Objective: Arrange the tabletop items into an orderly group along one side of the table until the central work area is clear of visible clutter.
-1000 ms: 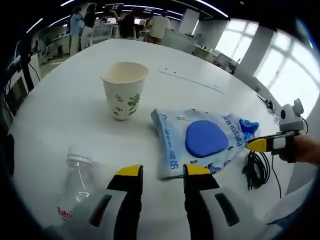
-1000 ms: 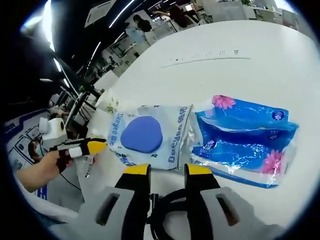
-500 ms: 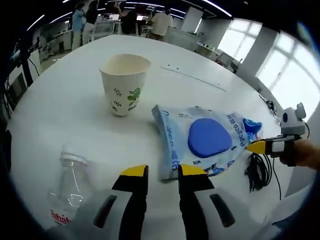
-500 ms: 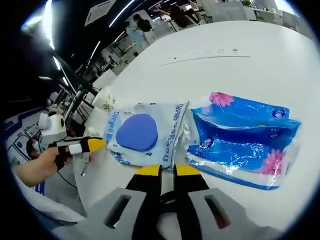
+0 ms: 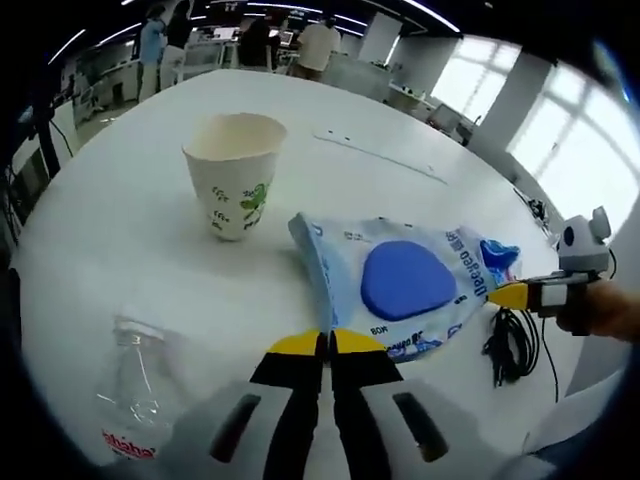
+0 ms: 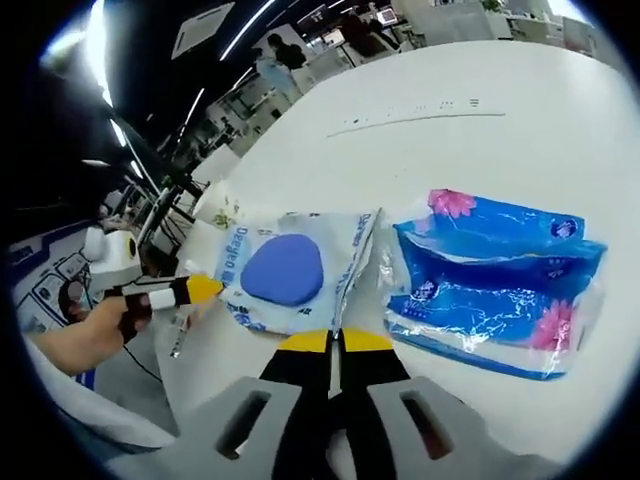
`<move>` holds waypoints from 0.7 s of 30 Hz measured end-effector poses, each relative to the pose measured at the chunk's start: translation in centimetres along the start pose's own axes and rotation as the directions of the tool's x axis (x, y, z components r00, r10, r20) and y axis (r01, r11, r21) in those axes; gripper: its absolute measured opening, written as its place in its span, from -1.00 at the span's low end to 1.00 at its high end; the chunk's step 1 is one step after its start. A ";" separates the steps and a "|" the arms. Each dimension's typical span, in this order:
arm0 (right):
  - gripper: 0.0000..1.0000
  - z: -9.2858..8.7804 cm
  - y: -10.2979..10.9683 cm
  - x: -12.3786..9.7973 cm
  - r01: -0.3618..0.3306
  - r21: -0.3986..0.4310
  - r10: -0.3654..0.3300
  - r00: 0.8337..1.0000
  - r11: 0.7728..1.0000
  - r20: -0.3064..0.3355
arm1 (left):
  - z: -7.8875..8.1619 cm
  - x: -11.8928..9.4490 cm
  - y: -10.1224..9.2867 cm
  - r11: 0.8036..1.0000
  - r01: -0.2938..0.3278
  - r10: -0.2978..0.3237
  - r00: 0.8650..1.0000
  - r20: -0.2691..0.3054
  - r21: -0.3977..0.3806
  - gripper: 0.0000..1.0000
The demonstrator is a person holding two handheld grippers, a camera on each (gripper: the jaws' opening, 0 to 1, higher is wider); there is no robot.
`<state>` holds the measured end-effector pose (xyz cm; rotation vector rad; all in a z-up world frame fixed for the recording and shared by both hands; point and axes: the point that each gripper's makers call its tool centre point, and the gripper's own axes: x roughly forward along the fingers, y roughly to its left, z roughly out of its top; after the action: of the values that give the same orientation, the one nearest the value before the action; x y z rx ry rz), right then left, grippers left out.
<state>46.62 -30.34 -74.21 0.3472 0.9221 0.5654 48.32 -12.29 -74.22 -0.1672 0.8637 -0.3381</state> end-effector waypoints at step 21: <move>-1.00 3.5 1.0 -0.9 0.083 -0.216 -0.062 0.993 0.973 0.104 | 6.4 0.2 -0.5 0.953 -0.035 0.012 0.997 0.079 0.301 -1.00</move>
<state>48.74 -30.22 -71.15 0.1389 0.7675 0.5728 53.21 -12.82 -70.13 0.1144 0.7274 -0.4345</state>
